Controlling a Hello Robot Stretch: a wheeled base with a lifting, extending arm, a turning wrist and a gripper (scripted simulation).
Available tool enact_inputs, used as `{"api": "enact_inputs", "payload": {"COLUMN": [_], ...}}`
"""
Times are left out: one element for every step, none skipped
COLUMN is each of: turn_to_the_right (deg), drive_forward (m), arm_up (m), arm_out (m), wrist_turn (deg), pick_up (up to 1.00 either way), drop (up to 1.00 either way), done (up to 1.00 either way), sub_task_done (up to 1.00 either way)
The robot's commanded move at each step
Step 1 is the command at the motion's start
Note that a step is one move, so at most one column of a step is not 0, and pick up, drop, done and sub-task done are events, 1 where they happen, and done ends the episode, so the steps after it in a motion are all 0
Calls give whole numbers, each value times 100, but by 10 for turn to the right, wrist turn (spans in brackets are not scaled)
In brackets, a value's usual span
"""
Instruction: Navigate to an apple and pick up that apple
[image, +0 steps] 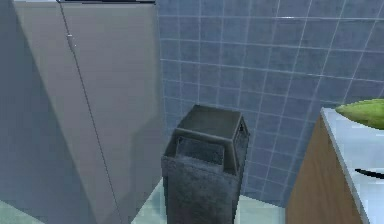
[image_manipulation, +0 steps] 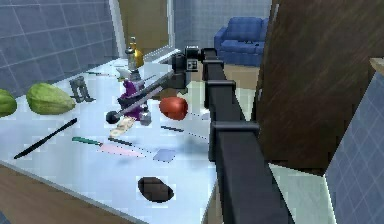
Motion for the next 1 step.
{"api": "enact_inputs", "payload": {"turn_to_the_right": [0], "drive_forward": [0], "arm_up": [0], "arm_out": [0], "wrist_turn": [450], "pick_up": [0], "drop": [0], "done": [0], "sub_task_done": [0]}}
